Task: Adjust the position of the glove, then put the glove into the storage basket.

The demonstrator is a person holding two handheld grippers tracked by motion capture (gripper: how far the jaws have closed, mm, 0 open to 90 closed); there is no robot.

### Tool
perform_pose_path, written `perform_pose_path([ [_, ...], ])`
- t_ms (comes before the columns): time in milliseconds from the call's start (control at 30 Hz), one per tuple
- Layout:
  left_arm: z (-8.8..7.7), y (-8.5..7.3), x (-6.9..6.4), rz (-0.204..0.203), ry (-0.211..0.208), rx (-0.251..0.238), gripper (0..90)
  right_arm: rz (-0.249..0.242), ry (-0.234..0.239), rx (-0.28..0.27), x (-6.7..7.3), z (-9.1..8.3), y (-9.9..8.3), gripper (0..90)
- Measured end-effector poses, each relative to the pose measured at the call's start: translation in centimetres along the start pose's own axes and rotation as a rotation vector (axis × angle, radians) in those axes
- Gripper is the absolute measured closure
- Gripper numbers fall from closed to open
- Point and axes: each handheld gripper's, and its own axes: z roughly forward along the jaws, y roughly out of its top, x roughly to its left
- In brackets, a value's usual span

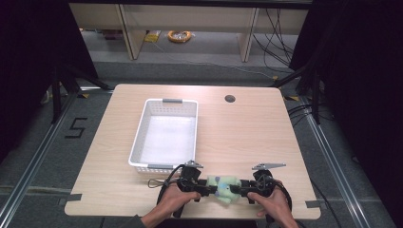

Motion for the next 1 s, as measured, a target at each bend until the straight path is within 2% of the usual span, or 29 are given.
perform_pose_path([
  [33,0.1,-0.1,-0.1,-0.007,0.002,-0.005,52.7,-0.001,0.011,-0.003,-0.1,0.1,0.0,47.5],
  [67,0.0,-0.1,-0.3,-0.002,0.026,-0.004,53.4,0.000,0.011,-0.004,0.0,0.1,0.0,48.5],
  [133,0.0,0.0,-0.2,0.009,0.025,0.012,54.3,0.010,0.014,-0.011,-0.1,0.1,-0.1,51.5],
  [167,0.0,0.0,-0.2,0.010,0.025,0.013,55.3,0.014,0.032,-0.020,-0.2,0.2,-0.2,52.8],
  [200,0.0,-0.1,-0.2,0.009,0.020,0.010,56.2,0.010,0.020,-0.018,-0.1,0.1,-0.3,54.1],
  [233,0.0,-0.1,-0.2,0.007,0.019,0.005,57.6,0.014,0.040,-0.021,-0.1,0.1,-0.3,57.0],
  [300,0.1,-0.2,-0.1,0.009,-0.005,-0.005,59.8,0.005,0.050,-0.024,-0.2,0.1,-0.3,61.3],
  [400,0.1,-0.3,0.0,0.004,-0.003,-0.015,63.0,0.004,0.057,-0.031,-0.3,0.2,-0.4,66.0],
  [433,0.1,-0.3,-0.1,0.007,0.001,-0.019,64.2,0.004,0.077,-0.034,-0.3,0.1,-0.4,67.2],
  [567,0.0,-0.4,-0.4,0.042,0.011,-0.024,67.7,-0.010,0.104,-0.053,-0.5,0.1,-0.5,71.1],
  [600,-0.1,-0.4,-0.5,0.048,0.012,-0.022,68.6,-0.024,0.101,-0.063,-0.5,0.1,-0.5,72.0],
  [633,-0.1,-0.4,-0.6,0.053,0.025,-0.024,69.3,-0.016,0.104,-0.059,-0.4,0.0,-0.5,72.5],
  [667,-0.1,-0.4,-0.6,0.053,0.019,-0.034,69.8,-0.017,0.098,-0.057,-0.3,-0.1,-0.5,73.1],
  [767,-0.3,-0.4,-0.4,0.062,0.003,-0.026,70.3,-0.042,0.070,-0.061,0.1,-0.3,-0.6,74.9],
  [800,-0.3,-0.5,-0.5,0.065,0.012,-0.028,70.5,-0.057,0.067,-0.070,0.2,-0.3,-0.6,75.2],
  [933,-0.8,-0.4,-0.7,0.078,0.017,-0.026,71.5,-0.062,0.084,-0.076,0.5,-0.6,-0.6,75.9],
  [967,-0.8,-0.4,-0.6,0.078,-0.002,-0.031,71.5,-0.059,0.083,-0.079,0.6,-0.7,-0.6,76.0],
  [1000,-0.9,-0.4,-0.6,0.077,-0.004,-0.033,71.6,-0.044,0.095,-0.081,0.8,-0.7,-0.6,76.1],
])
